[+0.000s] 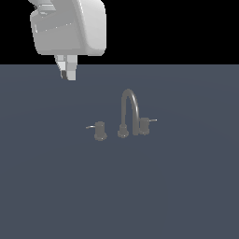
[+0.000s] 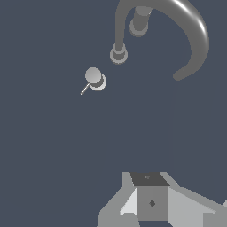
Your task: Turn on the faucet by rotating a designated handle.
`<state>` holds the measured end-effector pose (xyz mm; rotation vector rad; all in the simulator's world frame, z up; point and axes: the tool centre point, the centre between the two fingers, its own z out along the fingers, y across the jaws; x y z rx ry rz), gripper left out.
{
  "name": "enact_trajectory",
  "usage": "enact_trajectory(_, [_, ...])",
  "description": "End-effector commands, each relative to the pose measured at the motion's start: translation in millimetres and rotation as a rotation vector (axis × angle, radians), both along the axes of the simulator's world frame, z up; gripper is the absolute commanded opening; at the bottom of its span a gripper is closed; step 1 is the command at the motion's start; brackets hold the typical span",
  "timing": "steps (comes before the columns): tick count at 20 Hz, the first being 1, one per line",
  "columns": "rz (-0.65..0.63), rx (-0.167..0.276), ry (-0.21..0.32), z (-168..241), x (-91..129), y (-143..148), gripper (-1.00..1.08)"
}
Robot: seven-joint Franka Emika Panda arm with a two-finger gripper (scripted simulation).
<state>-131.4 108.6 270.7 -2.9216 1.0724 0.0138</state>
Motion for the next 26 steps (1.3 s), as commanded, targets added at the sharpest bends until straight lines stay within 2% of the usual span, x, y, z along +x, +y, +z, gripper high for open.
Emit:
enact_trajectory(1, [-0.046,0.001,0.000,-15,11,6,-1.00])
enact_trajectory(13, [-0.238,-0.004,0.003,-77,63,20,-1.00])
enact_trajectory(26, [-0.461,-0.020,0.007,-150,125,20,-1.00])
